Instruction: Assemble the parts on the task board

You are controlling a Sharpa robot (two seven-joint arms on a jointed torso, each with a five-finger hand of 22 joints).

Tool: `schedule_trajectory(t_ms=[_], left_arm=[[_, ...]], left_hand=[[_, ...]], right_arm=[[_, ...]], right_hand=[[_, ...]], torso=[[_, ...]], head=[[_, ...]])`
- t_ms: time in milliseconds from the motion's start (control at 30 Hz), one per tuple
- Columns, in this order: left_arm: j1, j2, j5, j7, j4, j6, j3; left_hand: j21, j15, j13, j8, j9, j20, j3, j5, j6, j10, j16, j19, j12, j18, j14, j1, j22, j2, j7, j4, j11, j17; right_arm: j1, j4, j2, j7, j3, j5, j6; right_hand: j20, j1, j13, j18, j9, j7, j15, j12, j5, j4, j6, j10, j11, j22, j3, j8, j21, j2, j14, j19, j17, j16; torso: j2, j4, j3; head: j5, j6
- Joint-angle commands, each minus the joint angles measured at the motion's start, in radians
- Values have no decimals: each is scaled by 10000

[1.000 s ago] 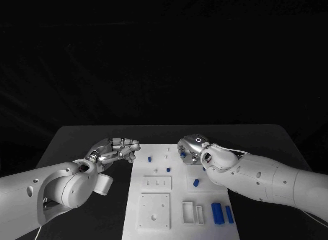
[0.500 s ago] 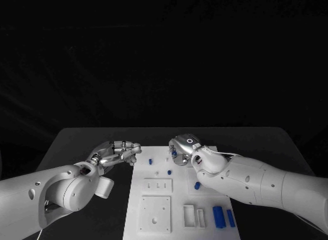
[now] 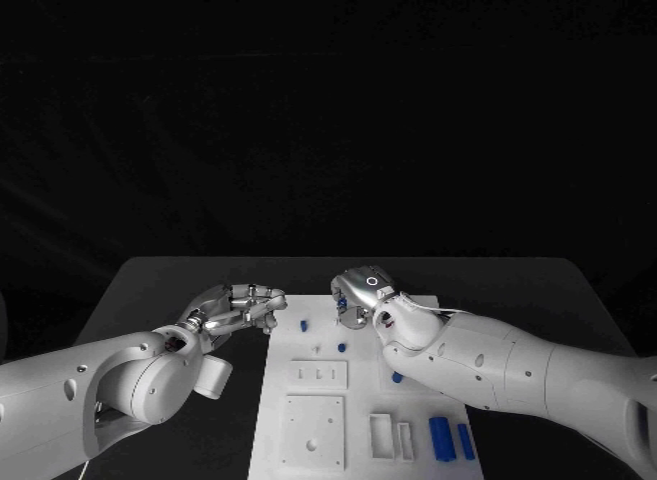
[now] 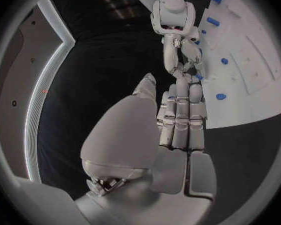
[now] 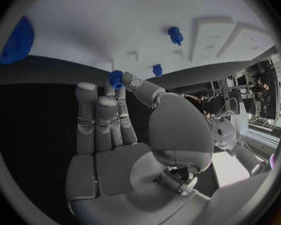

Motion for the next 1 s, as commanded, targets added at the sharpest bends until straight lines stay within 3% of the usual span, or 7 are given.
schedule_trajectory(t_ms=[33, 267, 400, 1000], left_arm=[[10, 31, 23, 52, 32, 163, 9], [13, 18, 16, 48, 51, 155, 17], [14, 22, 13, 47, 66, 161, 24], [14, 34, 5, 45, 46, 160, 26]], left_hand=[[55, -32, -15, -35, -10, -74, -71, -64, 30, 80, 30, 21, -65, 297, -24, 22, -16, 115, 9, 15, -19, 10], [57, -33, -15, -37, -9, -74, -75, -64, 31, 85, 30, 20, -70, 298, -23, 28, -19, 115, 9, 14, -19, 11], [58, -32, -15, -39, -9, -74, -79, -65, 32, 88, 30, 20, -73, 298, -23, 31, -21, 113, 9, 14, -19, 12], [65, -31, -15, -45, -7, -73, -91, -66, 35, 99, 28, 20, -86, 297, -22, 35, -29, 117, 10, 17, -18, 16]], right_arm=[[9, -120, 47, -123, -1, -206, -136], [10, -272, 179, -64, -1, -203, -192], [9, -321, 218, -53, -1, -186, -171], [10, -309, 213, -42, -2, -126, 170]], right_hand=[[-107, 2, 1285, 696, 12, 18, -326, 91, 68, 9, 75, 569, -387, 225, 49, -37, 66, -106, -325, 71, -12, 43], [-103, -2, 1314, 696, 19, 19, -325, 86, 68, 15, 79, 565, -386, 222, 64, -44, 75, -115, -326, 67, -21, 49], [-101, -1, 1335, 697, 24, 17, -326, 84, 68, 15, 83, 565, -387, 221, 75, -49, 82, -123, -327, 65, -28, 54], [-94, -22, 1406, 697, 41, 20, -323, 65, 69, 30, 85, 549, -384, 216, 107, -70, 101, -155, -332, 53, -51, 68]], torso=[[34, 45, -28], [76, 95, -60], [91, 110, -59], [129, 66, -40]], head=[[-15, 29], [-15, 56], [8, 49], [53, -46]])
